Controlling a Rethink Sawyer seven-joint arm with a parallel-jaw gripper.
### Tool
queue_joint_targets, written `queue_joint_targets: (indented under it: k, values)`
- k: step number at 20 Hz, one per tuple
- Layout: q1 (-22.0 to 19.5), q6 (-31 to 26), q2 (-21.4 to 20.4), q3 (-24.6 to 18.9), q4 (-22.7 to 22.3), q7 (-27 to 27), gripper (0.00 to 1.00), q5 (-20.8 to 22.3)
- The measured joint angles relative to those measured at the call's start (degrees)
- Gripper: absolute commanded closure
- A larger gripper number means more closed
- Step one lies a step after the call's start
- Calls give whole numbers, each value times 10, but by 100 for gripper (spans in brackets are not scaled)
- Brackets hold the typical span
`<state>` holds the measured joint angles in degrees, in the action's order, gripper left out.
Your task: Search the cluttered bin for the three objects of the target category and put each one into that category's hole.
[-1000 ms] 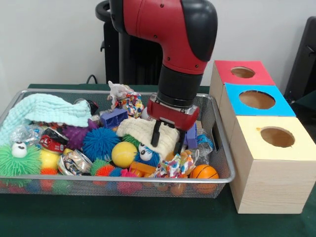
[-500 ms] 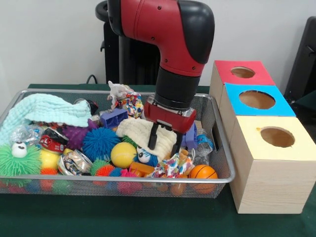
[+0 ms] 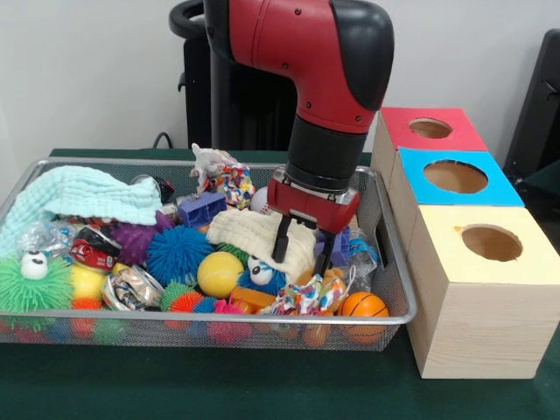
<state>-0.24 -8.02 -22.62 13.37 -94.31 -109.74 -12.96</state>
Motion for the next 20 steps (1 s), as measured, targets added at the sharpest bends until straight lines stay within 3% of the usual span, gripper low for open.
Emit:
queue_joint_targets:
  k: [20]
  values:
    - [9, -19, 0, 6, 4, 0, 0, -20]
